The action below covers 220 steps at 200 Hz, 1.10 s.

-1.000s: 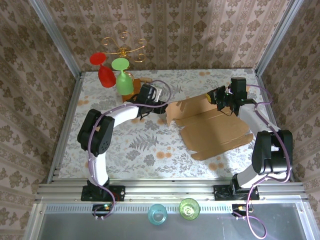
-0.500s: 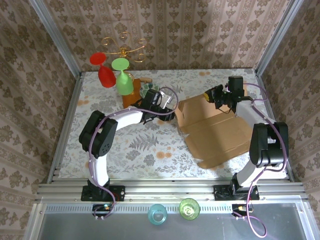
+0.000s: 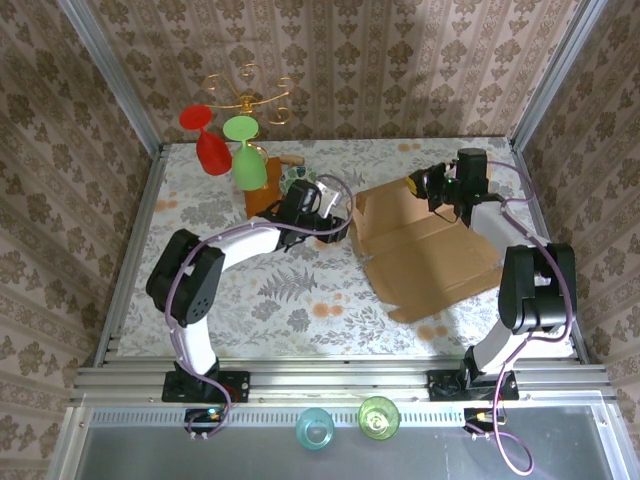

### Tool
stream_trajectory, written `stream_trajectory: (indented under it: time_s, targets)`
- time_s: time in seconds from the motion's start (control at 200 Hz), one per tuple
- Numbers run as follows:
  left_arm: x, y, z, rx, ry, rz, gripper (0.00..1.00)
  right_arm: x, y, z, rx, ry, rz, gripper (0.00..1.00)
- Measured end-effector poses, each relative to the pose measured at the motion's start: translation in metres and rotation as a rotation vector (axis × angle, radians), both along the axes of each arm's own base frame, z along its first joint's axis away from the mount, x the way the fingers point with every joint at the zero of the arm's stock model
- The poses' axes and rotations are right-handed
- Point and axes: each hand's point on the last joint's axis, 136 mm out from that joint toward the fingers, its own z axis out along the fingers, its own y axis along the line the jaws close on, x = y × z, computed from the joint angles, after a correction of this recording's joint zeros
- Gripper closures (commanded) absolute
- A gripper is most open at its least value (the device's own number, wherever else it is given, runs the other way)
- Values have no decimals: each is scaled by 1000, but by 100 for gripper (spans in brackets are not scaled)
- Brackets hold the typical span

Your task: Fold the paper box

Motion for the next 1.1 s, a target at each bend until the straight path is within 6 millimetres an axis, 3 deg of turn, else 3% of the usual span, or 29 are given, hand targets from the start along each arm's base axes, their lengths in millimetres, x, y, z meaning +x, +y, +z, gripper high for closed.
stream_trajectory:
  time_s: [0.21, 0.39, 0.73, 1.1]
  targets:
    - [24, 27, 0, 24, 3, 81, 47, 15, 21, 8, 24, -51, 46, 100]
    - [36, 34, -3, 40, 10, 97, 47, 16, 23, 5, 30, -80, 67, 100]
    - [26, 38, -16, 78, 42, 75, 46, 8, 27, -6, 9, -96, 117, 100]
    - [3, 9, -15, 81, 12, -31, 46, 8, 26, -8, 8, -94, 119, 100]
